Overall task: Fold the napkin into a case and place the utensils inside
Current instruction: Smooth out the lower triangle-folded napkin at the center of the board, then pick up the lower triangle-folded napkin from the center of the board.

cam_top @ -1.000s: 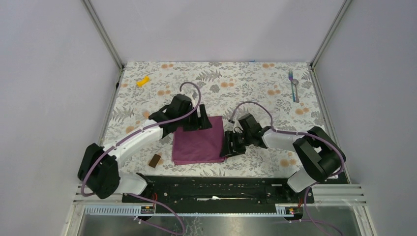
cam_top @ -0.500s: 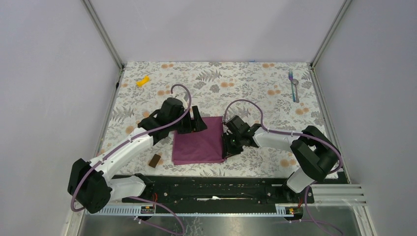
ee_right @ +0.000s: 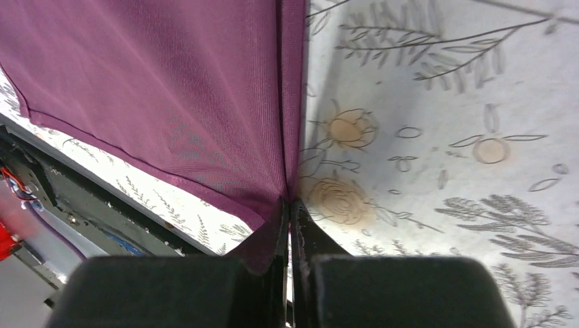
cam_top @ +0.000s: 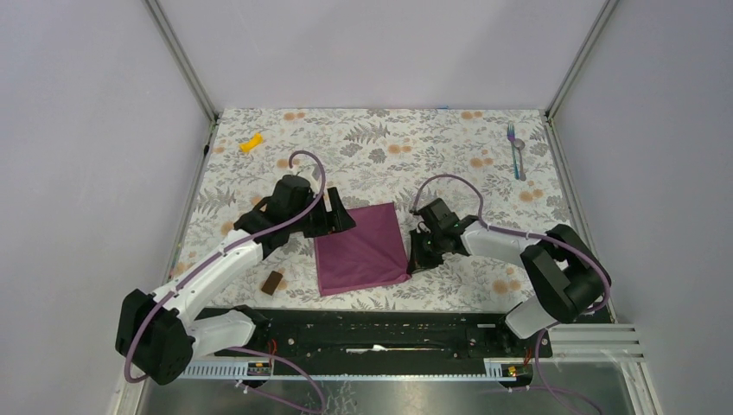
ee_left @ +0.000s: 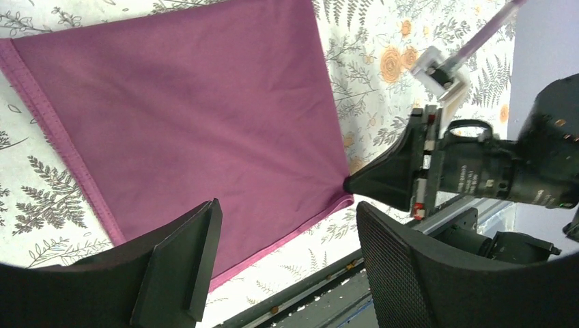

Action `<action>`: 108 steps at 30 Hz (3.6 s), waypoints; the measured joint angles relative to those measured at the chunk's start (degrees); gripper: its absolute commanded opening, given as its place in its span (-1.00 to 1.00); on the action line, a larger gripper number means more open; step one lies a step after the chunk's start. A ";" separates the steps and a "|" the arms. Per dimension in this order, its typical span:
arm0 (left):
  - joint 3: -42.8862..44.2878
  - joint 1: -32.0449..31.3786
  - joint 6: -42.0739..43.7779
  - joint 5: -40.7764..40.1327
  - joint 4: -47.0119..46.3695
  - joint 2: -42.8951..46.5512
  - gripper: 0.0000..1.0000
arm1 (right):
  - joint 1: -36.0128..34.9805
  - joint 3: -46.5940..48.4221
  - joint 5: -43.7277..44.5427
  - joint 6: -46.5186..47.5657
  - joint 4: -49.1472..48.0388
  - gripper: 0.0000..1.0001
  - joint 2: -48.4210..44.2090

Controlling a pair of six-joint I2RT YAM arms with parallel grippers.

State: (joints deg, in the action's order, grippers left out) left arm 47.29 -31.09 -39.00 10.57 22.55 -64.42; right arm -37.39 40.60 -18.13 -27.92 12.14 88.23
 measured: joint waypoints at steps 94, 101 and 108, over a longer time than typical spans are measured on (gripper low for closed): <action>-4.07 19.63 0.00 13.00 -8.20 -1.97 0.66 | -17.88 25.51 13.92 14.73 17.38 0.99 4.39; -4.26 23.85 0.66 13.05 -6.64 1.07 0.66 | -27.08 28.11 13.73 12.31 23.50 0.56 8.04; -6.60 25.66 0.90 13.99 -6.69 2.25 0.66 | -27.43 34.62 14.10 11.21 32.61 -0.08 17.42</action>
State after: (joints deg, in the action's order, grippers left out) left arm 40.69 -5.43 -38.11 24.56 15.86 -62.17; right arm -64.82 75.22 -4.03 -16.71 44.75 105.65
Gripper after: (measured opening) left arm 0.831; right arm 0.540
